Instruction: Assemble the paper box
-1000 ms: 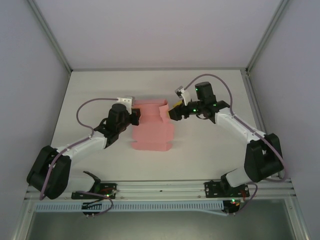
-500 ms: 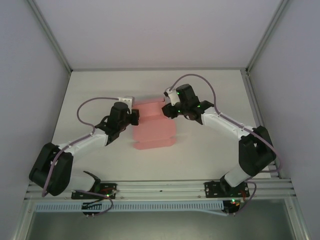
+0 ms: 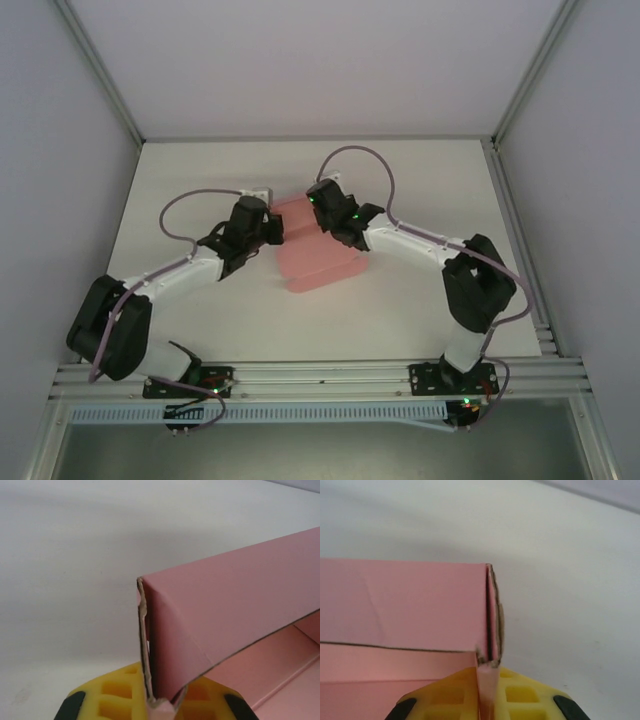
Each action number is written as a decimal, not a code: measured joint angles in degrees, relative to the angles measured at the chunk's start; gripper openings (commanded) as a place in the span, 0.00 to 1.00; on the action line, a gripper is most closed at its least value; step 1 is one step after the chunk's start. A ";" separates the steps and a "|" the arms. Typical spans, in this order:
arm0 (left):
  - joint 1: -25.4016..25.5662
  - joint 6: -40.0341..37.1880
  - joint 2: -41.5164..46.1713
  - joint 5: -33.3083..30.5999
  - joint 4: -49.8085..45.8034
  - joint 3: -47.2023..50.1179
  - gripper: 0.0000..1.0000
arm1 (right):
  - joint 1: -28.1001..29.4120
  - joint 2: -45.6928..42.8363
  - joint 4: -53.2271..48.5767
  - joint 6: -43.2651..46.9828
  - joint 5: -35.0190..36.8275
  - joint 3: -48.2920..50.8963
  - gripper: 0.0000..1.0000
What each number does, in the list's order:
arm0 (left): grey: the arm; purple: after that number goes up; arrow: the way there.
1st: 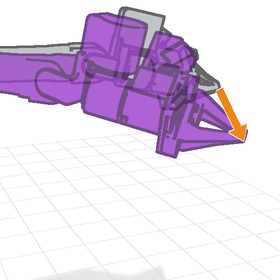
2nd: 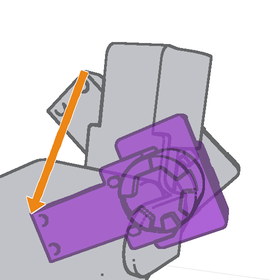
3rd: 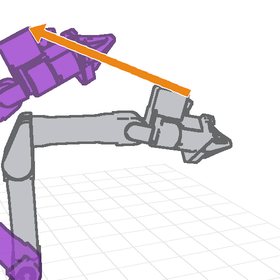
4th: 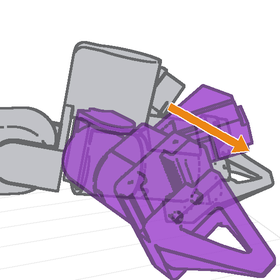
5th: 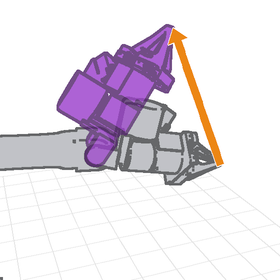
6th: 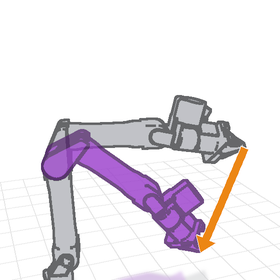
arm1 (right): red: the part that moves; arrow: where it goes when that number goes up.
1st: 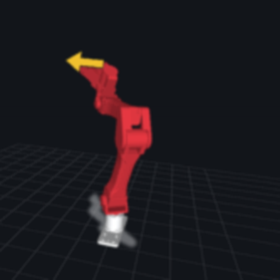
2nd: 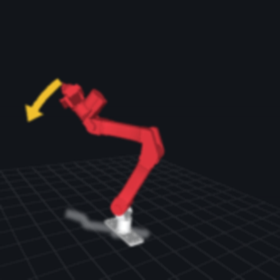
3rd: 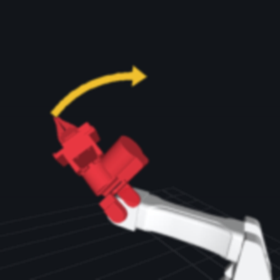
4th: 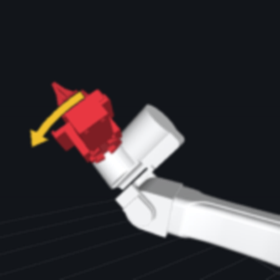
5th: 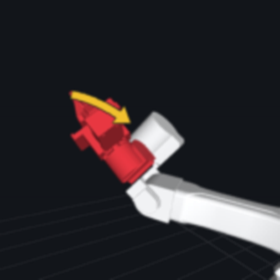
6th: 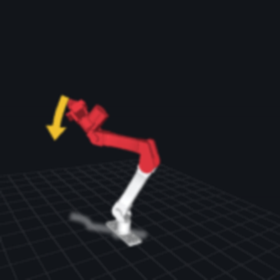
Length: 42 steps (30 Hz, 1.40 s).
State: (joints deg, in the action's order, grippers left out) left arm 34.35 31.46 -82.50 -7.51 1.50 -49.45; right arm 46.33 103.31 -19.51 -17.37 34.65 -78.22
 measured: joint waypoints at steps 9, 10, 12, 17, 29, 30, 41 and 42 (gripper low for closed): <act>1.46 5.79 -0.37 -1.07 -7.17 -4.04 0.00 | 2.08 7.21 -7.15 -6.12 13.75 -7.10 0.09; 1.57 5.95 -0.37 -1.07 -7.28 -4.07 0.00 | 2.08 7.19 -7.17 -6.25 13.81 -7.08 0.10; 1.62 6.01 -0.37 -1.33 -7.26 -4.07 0.00 | 2.08 6.54 -5.11 -5.09 12.90 -6.05 0.15; 1.38 4.11 -0.37 -1.51 -7.63 -2.82 0.00 | 0.09 -0.13 5.33 0.15 -0.26 4.42 0.28; -0.39 -6.97 -0.37 0.68 1.42 -0.68 0.00 | -4.70 -24.61 20.37 3.72 -36.63 21.16 1.00; -0.39 -8.66 -0.37 1.68 1.86 -0.37 0.00 | -4.68 -26.86 20.39 3.61 -36.94 21.90 1.00; -0.15 -41.18 -7.45 15.93 -15.72 -15.80 0.00 | -13.31 -50.01 11.08 -5.20 -25.77 32.61 1.00; 0.02 -43.89 -8.37 16.11 -18.23 -17.40 0.00 | -14.38 -51.10 9.75 -5.86 -25.20 33.55 1.00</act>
State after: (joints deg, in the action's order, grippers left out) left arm 34.37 -12.43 -90.87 8.60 -16.73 -66.85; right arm 31.94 52.21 -9.76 -23.22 9.45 -44.66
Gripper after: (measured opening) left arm 0.047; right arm 0.997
